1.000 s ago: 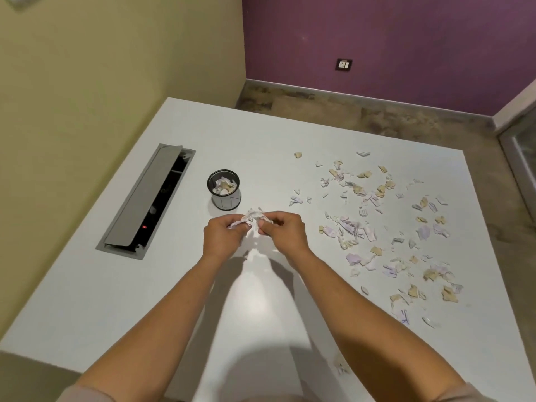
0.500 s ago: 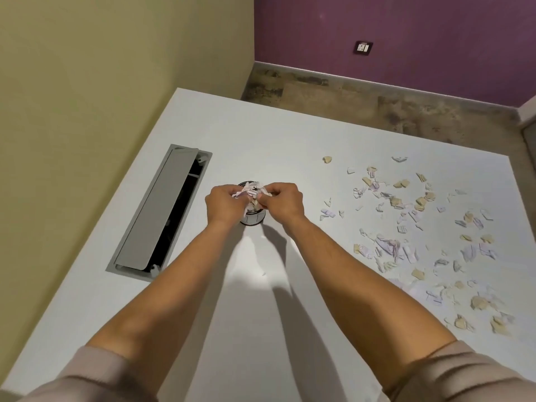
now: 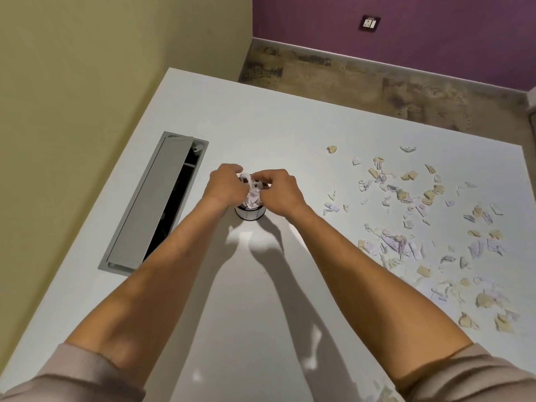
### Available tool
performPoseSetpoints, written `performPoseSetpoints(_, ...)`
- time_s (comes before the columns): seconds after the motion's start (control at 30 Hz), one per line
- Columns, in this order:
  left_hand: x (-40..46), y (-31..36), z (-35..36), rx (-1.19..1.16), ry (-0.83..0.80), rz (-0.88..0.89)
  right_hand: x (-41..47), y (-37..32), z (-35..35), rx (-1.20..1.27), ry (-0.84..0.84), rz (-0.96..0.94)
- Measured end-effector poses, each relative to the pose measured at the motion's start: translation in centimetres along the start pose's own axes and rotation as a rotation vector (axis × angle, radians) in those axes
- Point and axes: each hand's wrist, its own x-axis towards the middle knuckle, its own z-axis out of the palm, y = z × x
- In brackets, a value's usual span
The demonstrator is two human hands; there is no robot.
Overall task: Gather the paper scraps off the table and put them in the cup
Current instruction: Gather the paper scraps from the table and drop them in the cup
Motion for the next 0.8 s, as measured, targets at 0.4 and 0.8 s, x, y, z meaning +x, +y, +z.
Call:
performPoseSetpoints(0.4,-0.2,1.2,2.6,0.450,-0.087,0.155,-0.3,3.2,0.3,-0.009,0.098,0.078)
performPoseSetpoints(0.8,2.8,1.4,4.0,0.770,-0.358,0.257,-0.1,4.1,1.8,-0.007,0.108,-0.002)
